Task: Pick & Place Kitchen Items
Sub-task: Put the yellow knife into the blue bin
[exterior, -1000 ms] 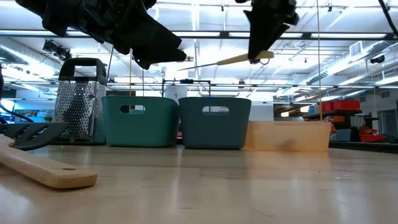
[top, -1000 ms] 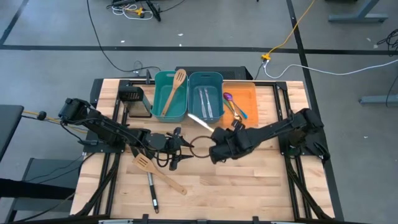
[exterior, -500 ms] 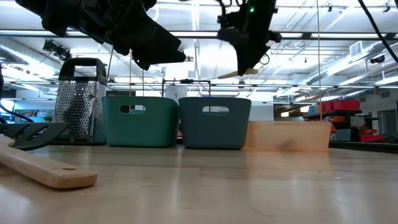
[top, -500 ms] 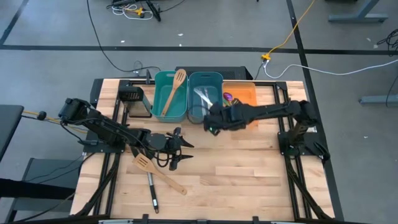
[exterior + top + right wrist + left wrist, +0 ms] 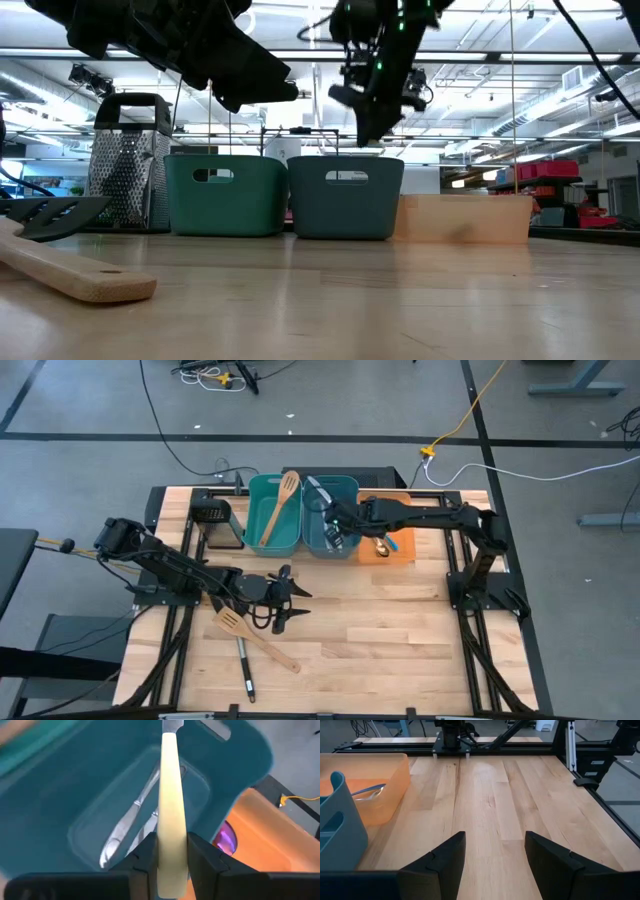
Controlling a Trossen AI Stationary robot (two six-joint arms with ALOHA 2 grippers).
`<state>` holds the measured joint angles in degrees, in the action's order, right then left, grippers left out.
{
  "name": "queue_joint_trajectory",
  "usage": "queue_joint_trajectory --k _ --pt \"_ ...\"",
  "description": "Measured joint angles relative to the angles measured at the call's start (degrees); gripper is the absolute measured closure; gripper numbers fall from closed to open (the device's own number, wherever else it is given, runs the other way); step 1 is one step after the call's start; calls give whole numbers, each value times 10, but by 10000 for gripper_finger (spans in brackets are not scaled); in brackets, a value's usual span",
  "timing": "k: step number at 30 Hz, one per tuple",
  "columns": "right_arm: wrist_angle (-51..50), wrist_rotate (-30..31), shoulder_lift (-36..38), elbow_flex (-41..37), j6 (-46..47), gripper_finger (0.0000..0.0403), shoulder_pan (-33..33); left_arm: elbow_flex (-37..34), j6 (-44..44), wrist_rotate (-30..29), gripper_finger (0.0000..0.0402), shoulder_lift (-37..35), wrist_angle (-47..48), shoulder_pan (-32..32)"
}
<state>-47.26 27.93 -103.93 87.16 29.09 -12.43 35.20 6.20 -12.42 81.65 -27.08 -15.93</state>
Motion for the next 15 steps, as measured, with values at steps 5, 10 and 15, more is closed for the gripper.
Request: queue_joint_trajectory --k 5,10,15 --pt "55 -15 0 -48 11 314 -28 0 0 0 191 0 0 0" --pt "127 -46 0 -102 20 314 -45 0 0 0 191 0 0 0" --pt "175 -58 0 -141 40 314 -53 0 0 0 191 0 0 0"
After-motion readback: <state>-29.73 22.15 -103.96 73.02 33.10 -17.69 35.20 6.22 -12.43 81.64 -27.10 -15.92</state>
